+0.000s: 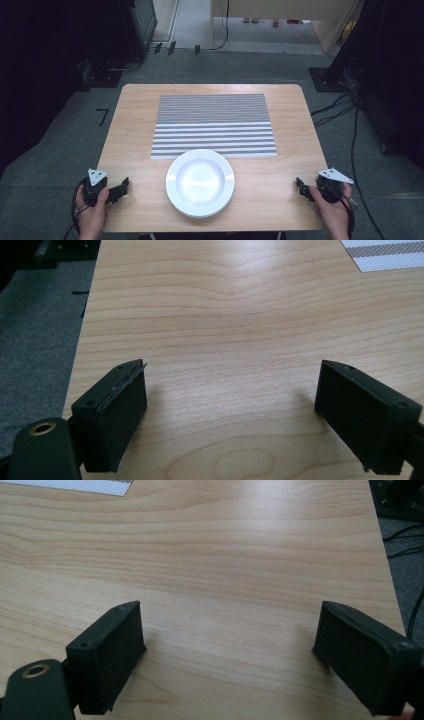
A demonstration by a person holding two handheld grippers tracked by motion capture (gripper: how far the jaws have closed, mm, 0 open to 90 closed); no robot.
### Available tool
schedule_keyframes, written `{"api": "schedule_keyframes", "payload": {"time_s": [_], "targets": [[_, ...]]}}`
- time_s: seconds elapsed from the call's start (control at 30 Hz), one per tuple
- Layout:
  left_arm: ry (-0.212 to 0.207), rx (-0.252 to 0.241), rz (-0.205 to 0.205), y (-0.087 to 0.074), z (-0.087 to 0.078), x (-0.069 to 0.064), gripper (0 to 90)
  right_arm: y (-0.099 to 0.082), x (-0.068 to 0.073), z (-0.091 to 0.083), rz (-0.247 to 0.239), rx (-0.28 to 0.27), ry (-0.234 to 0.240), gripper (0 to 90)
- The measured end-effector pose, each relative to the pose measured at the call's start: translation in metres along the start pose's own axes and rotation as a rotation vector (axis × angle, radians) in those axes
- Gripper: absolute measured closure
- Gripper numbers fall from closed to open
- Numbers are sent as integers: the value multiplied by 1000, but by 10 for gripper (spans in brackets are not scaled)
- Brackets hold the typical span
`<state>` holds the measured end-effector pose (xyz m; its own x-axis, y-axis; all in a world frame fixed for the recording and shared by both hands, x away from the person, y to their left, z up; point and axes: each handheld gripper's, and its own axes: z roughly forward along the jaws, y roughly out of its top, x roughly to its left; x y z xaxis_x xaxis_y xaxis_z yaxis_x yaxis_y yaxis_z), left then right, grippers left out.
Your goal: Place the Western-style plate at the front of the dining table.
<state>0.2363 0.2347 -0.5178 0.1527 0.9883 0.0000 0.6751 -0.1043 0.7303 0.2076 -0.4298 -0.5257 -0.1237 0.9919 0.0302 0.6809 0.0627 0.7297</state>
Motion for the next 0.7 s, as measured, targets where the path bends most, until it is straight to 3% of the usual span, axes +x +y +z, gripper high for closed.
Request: {"api": "schedule_keyframes", "payload": {"time_s": [0.2, 0.3, 0.57, 0.7], "targets": [[-8, -7, -38, 2, -1, 1, 136, 1, 1, 0, 31, -17, -13, 145], [-22, -15, -56, 4, -3, -1, 136, 5, 5, -4, 36, -55, -3, 145], [-57, -49, -21, 14, -11, -19, 136, 12, 15, -12, 59, -104, 24, 145], [-109, -66, -8, 22, -16, -33, 136, 19, 22, -17, 61, -129, 45, 145]]}}
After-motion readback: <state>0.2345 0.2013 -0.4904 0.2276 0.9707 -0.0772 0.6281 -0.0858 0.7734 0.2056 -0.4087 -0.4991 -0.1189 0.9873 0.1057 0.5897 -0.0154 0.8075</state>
